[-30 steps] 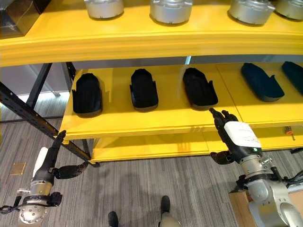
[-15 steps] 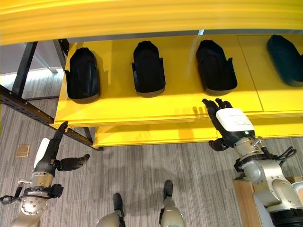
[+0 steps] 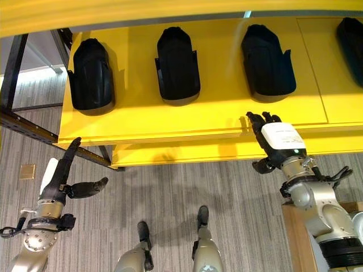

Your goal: Move parts from the plastic box to the shelf.

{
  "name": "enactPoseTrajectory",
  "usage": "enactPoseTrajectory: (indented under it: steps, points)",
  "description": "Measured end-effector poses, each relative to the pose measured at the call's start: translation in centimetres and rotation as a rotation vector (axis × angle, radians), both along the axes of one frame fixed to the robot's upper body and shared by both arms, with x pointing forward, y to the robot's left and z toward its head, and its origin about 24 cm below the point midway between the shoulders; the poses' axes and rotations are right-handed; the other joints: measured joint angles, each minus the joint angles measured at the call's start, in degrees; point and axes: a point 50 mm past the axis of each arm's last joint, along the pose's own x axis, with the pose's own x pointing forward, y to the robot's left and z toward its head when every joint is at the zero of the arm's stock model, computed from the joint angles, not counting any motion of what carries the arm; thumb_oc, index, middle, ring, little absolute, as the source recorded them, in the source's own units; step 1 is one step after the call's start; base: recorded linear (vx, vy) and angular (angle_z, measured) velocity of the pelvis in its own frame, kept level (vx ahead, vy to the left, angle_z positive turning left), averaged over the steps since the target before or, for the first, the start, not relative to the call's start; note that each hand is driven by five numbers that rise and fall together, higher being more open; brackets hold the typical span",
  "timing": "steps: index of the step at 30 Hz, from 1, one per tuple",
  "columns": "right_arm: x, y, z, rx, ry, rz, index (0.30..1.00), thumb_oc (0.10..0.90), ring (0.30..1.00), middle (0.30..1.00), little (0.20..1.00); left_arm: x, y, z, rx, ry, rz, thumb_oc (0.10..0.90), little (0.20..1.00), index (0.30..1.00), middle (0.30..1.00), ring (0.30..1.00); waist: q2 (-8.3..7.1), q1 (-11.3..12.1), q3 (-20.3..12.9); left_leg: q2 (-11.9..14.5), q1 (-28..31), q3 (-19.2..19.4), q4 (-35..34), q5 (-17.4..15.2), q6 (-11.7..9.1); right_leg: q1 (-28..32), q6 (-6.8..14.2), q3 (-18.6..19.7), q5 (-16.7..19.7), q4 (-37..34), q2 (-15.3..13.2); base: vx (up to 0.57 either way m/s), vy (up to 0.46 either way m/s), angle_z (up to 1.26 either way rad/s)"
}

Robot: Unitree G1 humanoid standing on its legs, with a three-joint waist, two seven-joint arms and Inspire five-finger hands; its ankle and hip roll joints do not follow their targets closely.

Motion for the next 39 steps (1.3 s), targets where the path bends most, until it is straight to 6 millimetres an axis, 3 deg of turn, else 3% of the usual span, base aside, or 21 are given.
enactPoseTrajectory:
  steps: [10,18,39]
  points:
    - [1.4,-1.4,1.1,0.000,-0.050,-0.073,1.000,0.900,1.000,1.000,1.000,0.7,-0.1,0.7,0.002,-0.037,-0.004,0.900,1.000,1.000,1.000,1.000,0.19,0.95,3.80,-0.01,-1.40,0.03,0.16,0.02,-0.02,-1.45,-0.06,0.13,0.10,0.02,0.00,0.00,-0.003,0.00]
    - [1.6,-2.0,1.9,-0.026,-0.066,-0.103,1.000,0.900,1.000,1.000,1.000,0.8,0.0,1.0,0.003,-0.055,0.009,0.900,1.000,1.000,1.000,1.000,0.19,1.32,3.81,-0.03,-2.08,-0.14,0.30,0.02,-0.02,-1.86,-0.07,-0.02,0.13,0.02,-0.08,0.00,-0.001,0.01]
    - [1.6,-3.7,1.4,-0.025,-0.069,-0.178,1.000,0.900,1.000,1.000,1.000,1.1,-0.1,1.3,-0.034,-0.073,0.007,0.900,1.000,1.000,1.000,1.000,0.19,1.15,3.81,-0.06,-2.36,-0.04,0.35,0.02,-0.02,-2.25,-0.08,0.11,0.13,0.03,-0.04,0.00,-0.003,0.00]
